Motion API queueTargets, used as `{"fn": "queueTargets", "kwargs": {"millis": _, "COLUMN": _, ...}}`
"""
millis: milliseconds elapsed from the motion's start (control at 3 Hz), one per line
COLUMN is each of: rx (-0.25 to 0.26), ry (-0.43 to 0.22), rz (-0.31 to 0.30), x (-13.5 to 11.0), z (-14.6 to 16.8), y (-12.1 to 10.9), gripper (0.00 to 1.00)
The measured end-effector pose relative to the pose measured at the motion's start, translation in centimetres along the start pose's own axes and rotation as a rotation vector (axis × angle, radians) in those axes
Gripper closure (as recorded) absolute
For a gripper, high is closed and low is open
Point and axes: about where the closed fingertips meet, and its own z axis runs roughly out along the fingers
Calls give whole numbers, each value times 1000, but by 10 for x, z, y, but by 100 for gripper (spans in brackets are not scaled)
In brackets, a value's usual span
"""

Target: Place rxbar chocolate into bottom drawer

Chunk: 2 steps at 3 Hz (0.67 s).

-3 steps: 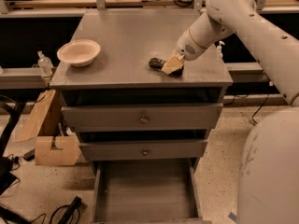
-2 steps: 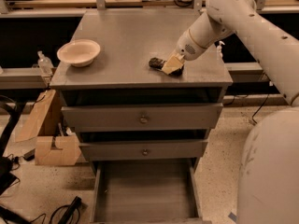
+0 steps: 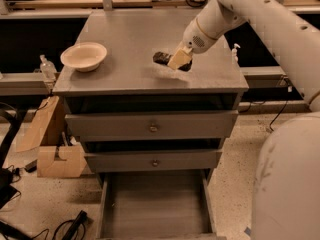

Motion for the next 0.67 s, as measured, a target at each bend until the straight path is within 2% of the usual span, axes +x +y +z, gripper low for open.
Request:
{"fn": "queueTargets", "kwargs": {"millis": 333, "rx": 56, "ry": -35, "rz": -54, "x": -19, "z": -41, "y": 15, "gripper": 100}}
{"fn": "queueTargets", "kwargs": {"millis": 667, "rx": 103, "ry": -80, "rz": -66, "x": -16, "z": -75, "y": 44, "gripper": 100}}
